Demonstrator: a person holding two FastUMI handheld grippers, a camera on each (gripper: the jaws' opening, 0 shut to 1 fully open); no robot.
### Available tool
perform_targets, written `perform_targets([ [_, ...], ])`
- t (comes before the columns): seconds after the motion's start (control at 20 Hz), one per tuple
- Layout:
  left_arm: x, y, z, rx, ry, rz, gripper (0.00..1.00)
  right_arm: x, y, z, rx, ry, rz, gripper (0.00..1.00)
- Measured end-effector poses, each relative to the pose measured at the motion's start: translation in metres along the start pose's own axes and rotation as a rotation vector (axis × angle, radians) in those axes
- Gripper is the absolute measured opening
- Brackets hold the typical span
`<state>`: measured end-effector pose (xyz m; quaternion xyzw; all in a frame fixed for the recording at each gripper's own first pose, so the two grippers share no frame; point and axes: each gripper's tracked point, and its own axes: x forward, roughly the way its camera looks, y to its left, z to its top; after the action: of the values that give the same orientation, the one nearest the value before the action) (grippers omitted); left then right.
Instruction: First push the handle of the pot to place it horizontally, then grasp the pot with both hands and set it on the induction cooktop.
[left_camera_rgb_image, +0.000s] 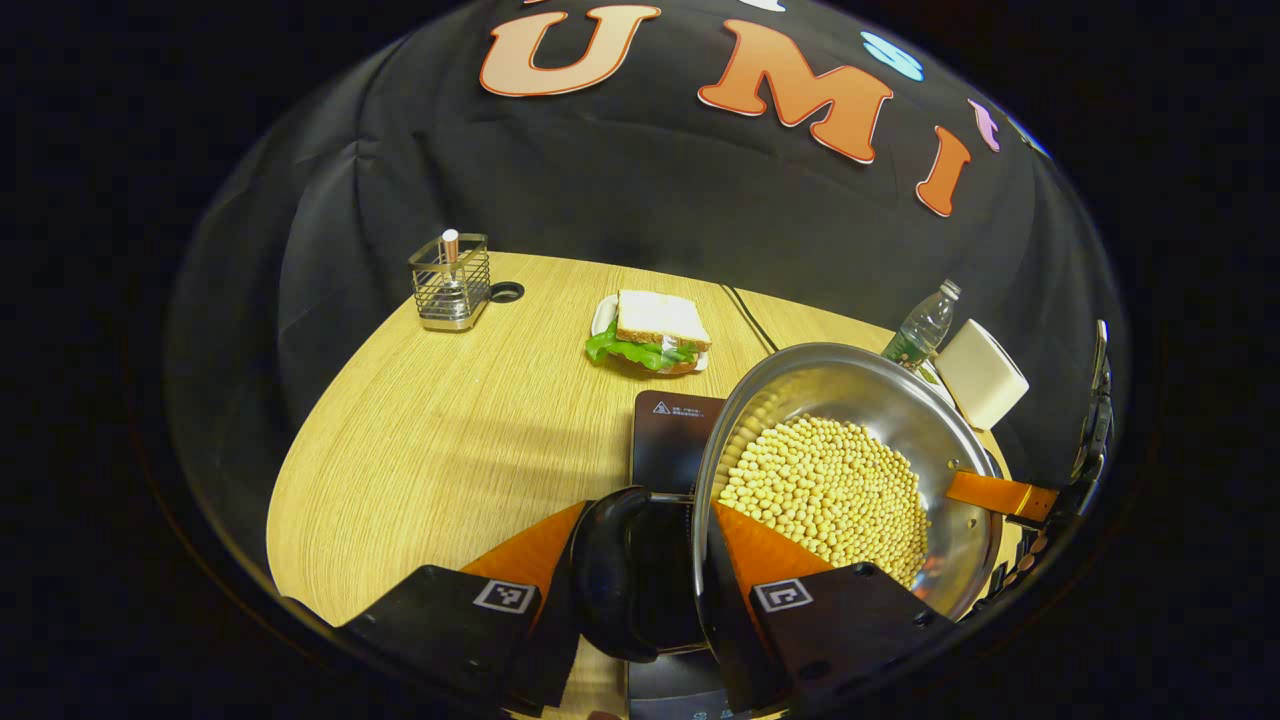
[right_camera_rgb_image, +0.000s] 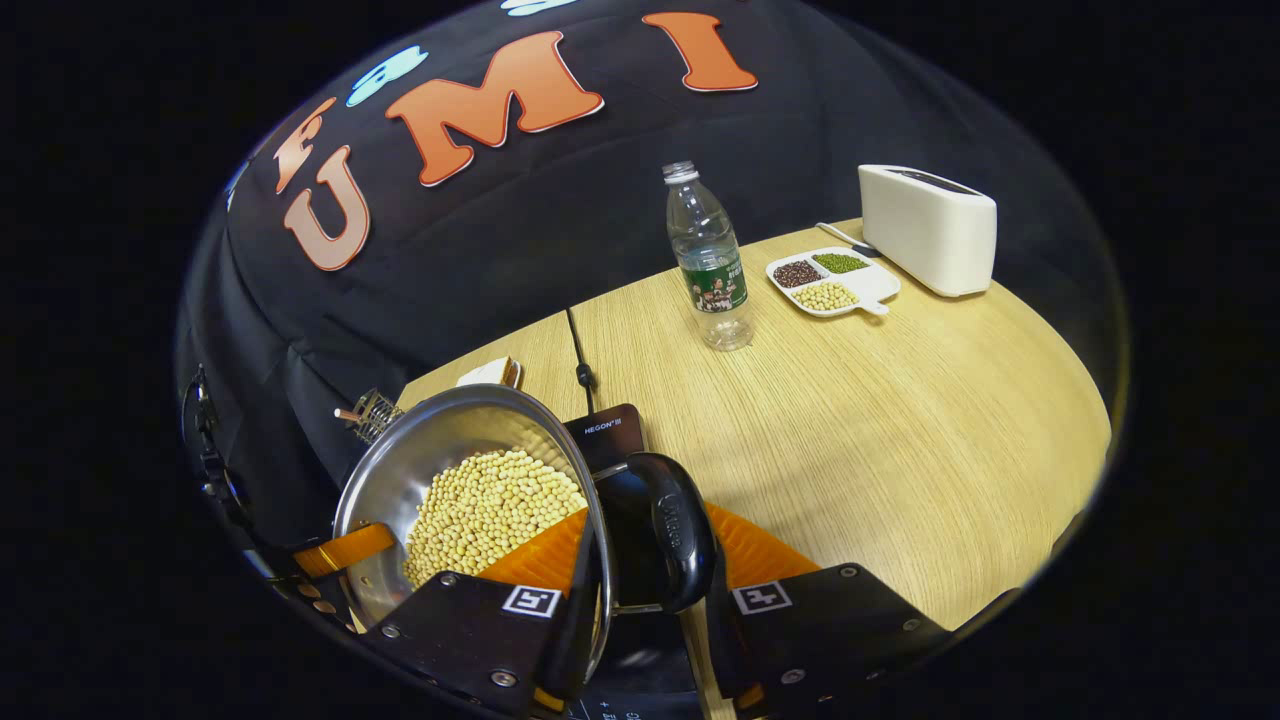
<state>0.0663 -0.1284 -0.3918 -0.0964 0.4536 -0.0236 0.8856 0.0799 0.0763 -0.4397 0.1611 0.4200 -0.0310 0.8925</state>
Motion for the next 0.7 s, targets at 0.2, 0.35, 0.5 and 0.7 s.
perform_targets([
  [0.2, 0.005, -0.001, 0.0, -0.003, 0.002, -0.014, 0.65, 0.002, -0.001, -0.002, -0.007, 0.0, -0.001, 0.43],
  [0.35, 0.003, 0.003, 0.004, 0.028, 0.014, 0.012, 0.67, -0.002, 0.002, -0.001, -0.01, 0.003, 0.014, 0.5],
  [0.5, -0.016, 0.007, 0.031, 0.067, -0.072, 0.045, 0.94, -0.015, -0.001, 0.026, -0.032, -0.095, 0.023, 0.64],
  [0.7, -0.054, 0.004, 0.065, 0.102, -0.202, 0.088, 0.98, -0.057, -0.024, 0.071, -0.113, -0.228, -0.051, 0.92],
])
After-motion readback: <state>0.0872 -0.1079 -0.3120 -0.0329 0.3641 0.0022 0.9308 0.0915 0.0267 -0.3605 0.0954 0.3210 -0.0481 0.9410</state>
